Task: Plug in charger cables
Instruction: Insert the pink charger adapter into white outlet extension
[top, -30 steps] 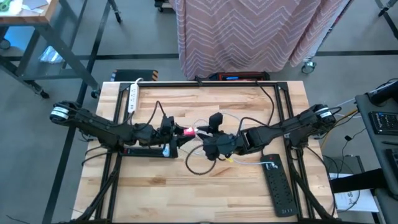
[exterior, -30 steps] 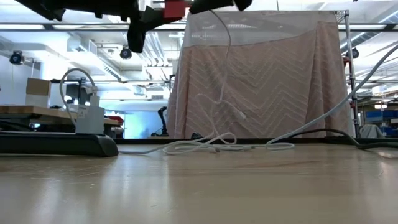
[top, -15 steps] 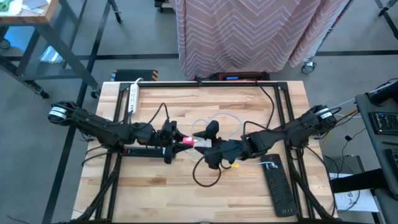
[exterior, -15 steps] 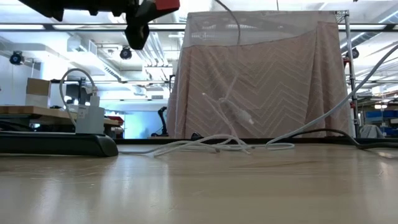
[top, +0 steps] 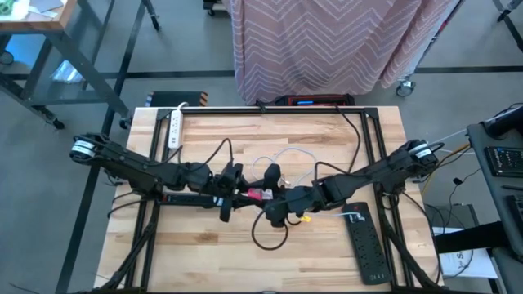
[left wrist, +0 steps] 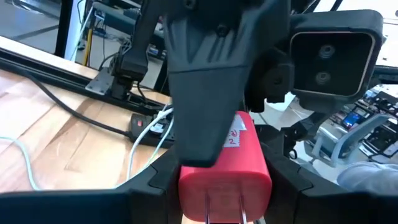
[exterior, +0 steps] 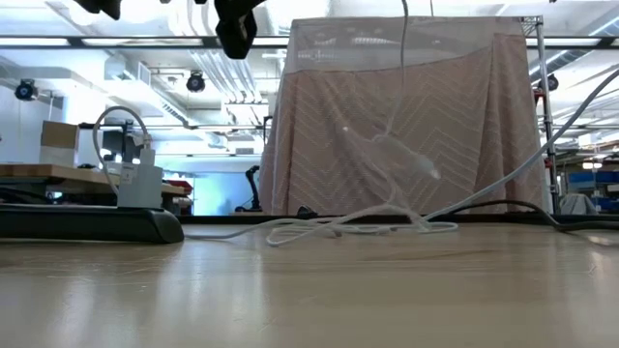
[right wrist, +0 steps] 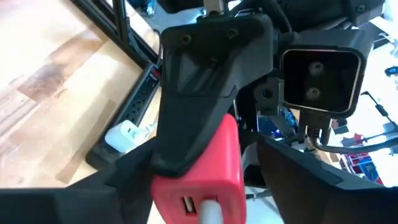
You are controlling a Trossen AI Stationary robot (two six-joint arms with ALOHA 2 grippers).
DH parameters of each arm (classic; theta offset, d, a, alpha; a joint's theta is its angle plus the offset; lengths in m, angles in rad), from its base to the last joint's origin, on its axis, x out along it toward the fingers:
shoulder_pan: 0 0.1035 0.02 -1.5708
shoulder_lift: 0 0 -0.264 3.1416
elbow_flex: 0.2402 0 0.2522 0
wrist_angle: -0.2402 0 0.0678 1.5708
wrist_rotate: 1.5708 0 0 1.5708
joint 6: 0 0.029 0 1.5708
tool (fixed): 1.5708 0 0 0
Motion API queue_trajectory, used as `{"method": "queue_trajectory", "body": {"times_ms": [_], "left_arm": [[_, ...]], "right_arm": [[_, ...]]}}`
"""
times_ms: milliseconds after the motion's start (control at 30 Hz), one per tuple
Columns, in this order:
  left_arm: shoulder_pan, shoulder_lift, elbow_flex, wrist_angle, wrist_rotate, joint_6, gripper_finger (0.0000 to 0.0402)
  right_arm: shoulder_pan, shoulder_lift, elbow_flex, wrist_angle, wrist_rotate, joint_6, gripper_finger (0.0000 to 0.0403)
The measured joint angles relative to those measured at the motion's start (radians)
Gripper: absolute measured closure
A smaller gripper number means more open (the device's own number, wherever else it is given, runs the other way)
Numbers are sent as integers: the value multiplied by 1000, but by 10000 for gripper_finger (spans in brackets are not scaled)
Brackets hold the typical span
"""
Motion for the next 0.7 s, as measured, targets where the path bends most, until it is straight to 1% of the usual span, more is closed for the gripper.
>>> {"method": "queue_trajectory", "body": {"times_ms": [300,333,400,433,500,600,700], "left_arm": [[0,-1,1,12,-3,-5,268],[0,-2,0,13,-12,-7,268],[0,-3,0,18,-11,14,261],[0,-5,0,18,-12,35,246],[0,-14,-2,10,-20,80,201],[0,-36,-6,-29,-24,97,134],[-1,-63,-13,-75,-89,97,87]], "right_arm": [[6,-3,0,6,14,20,250],[6,-3,0,9,13,20,259],[11,-7,0,13,15,33,259],[14,-8,0,12,14,54,259],[17,-12,0,2,6,113,261],[27,-35,0,-50,7,181,261],[33,-64,0,-124,8,248,261]]}}
